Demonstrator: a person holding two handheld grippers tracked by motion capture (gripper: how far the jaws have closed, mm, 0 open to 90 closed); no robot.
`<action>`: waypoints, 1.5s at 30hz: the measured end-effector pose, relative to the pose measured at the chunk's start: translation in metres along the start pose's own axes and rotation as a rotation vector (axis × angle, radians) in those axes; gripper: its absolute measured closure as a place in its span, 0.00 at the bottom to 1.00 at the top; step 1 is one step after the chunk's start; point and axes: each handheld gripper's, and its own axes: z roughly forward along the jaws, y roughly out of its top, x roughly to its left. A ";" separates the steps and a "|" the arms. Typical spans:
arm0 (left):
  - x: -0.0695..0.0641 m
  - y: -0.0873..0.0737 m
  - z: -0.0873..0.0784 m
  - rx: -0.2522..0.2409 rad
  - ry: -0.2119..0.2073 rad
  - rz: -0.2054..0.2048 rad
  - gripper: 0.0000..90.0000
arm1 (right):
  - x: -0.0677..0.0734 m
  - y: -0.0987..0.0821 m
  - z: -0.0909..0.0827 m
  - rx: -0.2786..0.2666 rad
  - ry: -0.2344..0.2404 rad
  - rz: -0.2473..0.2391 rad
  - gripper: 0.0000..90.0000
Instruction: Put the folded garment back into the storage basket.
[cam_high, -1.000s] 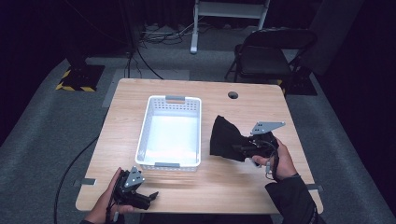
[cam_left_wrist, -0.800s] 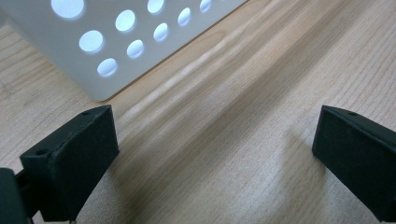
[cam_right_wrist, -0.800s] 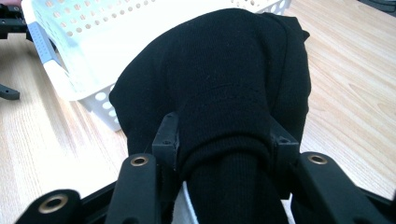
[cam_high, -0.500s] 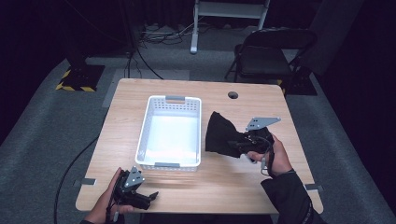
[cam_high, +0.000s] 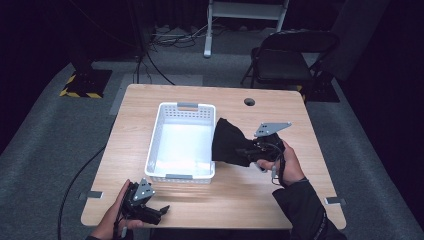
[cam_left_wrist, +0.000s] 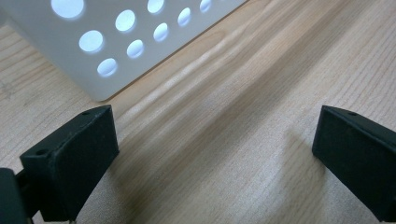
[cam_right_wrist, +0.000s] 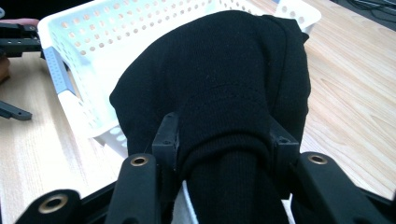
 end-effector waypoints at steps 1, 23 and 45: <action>0.000 0.000 0.000 0.000 0.000 0.000 0.00 | 0.001 0.001 0.001 0.000 0.000 -0.002 0.65; 0.000 0.000 0.000 0.000 0.000 0.000 0.00 | 0.012 0.022 0.027 0.007 0.031 -0.008 0.65; 0.000 0.000 0.000 0.000 0.000 0.000 0.00 | 0.022 0.040 0.058 0.017 0.066 -0.009 0.65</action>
